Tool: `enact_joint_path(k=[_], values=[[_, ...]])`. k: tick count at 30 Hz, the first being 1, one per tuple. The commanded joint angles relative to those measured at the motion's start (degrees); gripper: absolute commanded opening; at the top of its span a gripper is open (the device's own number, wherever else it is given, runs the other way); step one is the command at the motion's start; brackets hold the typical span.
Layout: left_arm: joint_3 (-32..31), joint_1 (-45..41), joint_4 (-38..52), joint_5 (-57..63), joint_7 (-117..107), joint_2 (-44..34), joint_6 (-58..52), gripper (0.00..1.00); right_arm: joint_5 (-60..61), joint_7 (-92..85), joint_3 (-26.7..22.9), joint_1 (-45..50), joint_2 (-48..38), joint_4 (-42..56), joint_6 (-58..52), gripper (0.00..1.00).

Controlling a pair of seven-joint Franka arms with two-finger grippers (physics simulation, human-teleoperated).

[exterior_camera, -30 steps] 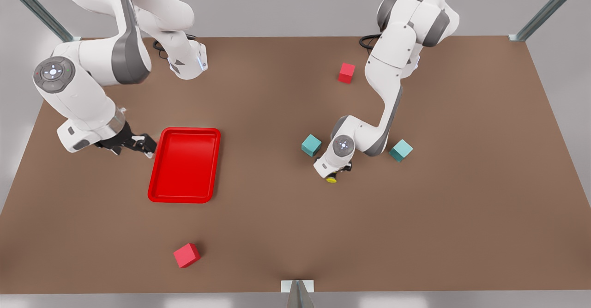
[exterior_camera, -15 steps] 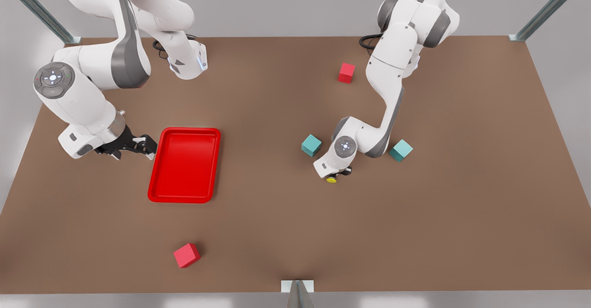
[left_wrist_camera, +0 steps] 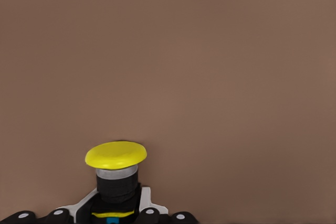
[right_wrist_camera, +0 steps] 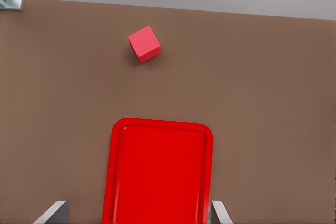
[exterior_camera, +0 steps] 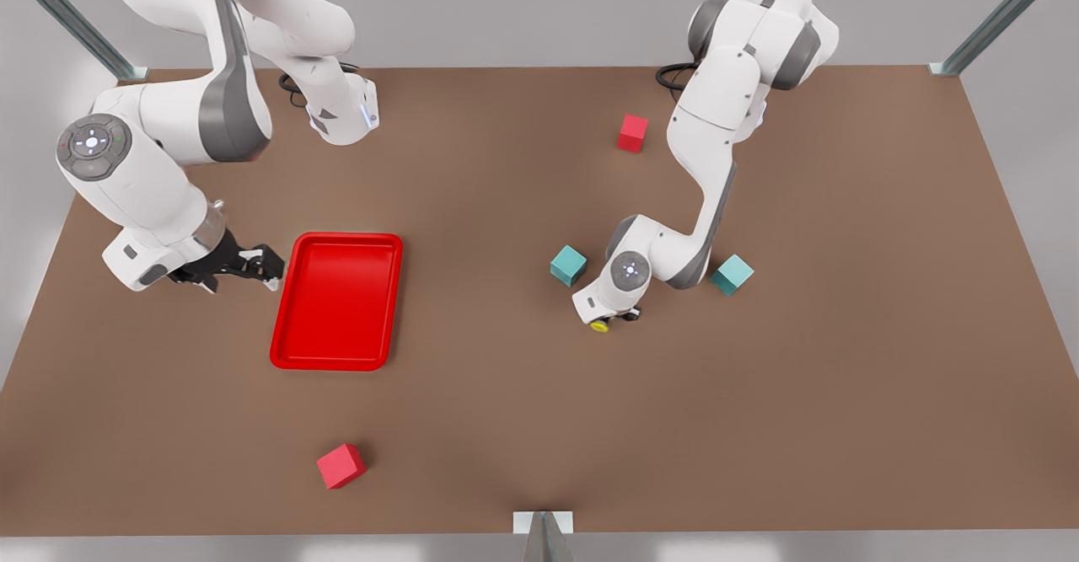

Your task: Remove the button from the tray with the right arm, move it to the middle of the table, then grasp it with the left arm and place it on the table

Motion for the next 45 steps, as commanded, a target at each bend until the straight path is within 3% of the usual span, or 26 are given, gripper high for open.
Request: enact_joint_path(k=[1, 23, 28, 30, 33, 36, 40, 45], values=[[0.0, 0.0, 0.1, -0.1, 2.9, 0.1, -0.1, 0.49, 0.0, -2.1, 0.0, 0.0, -0.1, 0.0, -0.1, 1.00], [0.1, 0.1, 3.8, 0.0, 2.8, 1.1, -4.0, 0.43, -0.2, -2.0, 0.0, 0.3, -0.1, 0.0, -0.1, 1.00], [1.9, 0.2, 7.6, 0.2, 2.0, 1.1, -13.3, 0.43, -0.1, -2.0, 0.0, 0.2, -0.1, 0.0, -0.1, 1.00], [2.7, 0.1, 14.5, 5.6, -18.5, 1.2, -26.5, 0.43, -0.2, -2.0, 0.0, 0.3, -0.1, 0.0, -0.1, 1.00], [2.7, 0.2, 22.2, 20.4, -89.4, 1.2, -28.3, 0.43, -0.1, -2.0, 0.0, 0.3, -0.1, 0.0, -0.1, 1.00], [2.7, -0.4, 21.8, 44.5, -126.8, 1.5, -36.4, 0.43, -0.2, -2.0, 0.0, 0.3, -0.1, 0.0, -0.1, 1.00], [3.1, 1.4, 21.8, 64.8, -151.0, 5.9, -37.0, 0.43, -0.2, -2.0, 0.0, 0.3, -0.1, 0.0, -0.1, 1.00], [3.2, 1.2, 17.6, 71.6, -163.0, 7.0, -40.0, 0.43, -0.2, -2.0, 0.0, 0.2, -0.1, 0.0, -0.1, 1.00]])
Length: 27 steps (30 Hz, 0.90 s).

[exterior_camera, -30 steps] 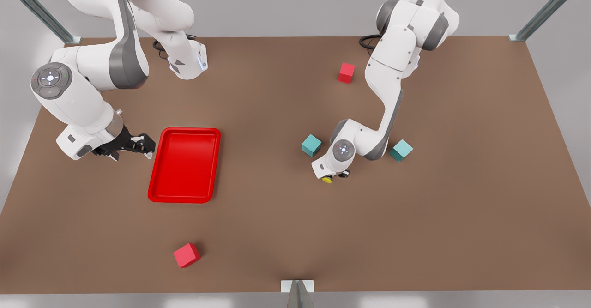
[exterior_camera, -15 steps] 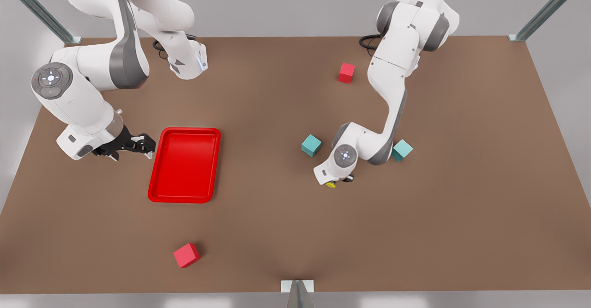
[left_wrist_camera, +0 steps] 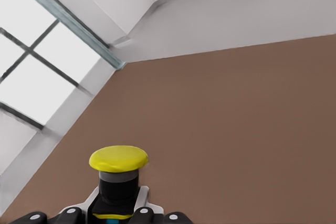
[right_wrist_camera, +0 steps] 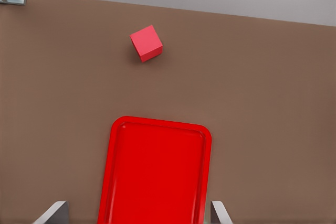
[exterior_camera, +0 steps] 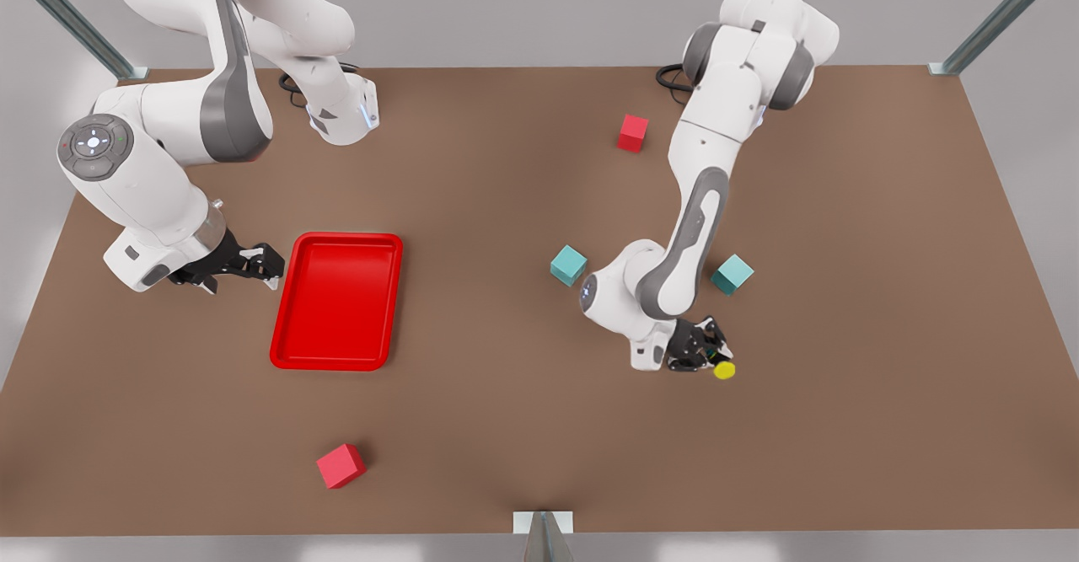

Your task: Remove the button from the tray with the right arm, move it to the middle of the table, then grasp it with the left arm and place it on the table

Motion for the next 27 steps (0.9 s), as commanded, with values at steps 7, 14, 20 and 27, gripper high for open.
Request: enact_joint_path(k=[7, 14, 20, 27], values=[[-0.1, -0.8, -0.5, 15.3, -92.4, 7.4, -1.4, 0.43, 0.0, -0.2, 0.0, 0.0, -0.1, 0.0, 0.0, 1.00], [-0.1, -0.6, -0.6, 18.4, -92.0, 9.9, -1.5, 0.43, 0.0, -0.2, 0.0, 0.0, -0.1, 0.0, 0.0, 1.00], [0.0, -0.4, -0.6, 19.7, -92.1, 11.9, -0.9, 0.44, -0.1, -0.2, 0.0, -0.1, -0.1, 0.0, 0.0, 1.00], [-0.1, -0.4, -0.6, 20.2, -92.0, 11.9, -0.6, 1.00, -0.1, -0.2, 0.0, -0.1, -0.1, 0.0, 0.0, 1.00]])
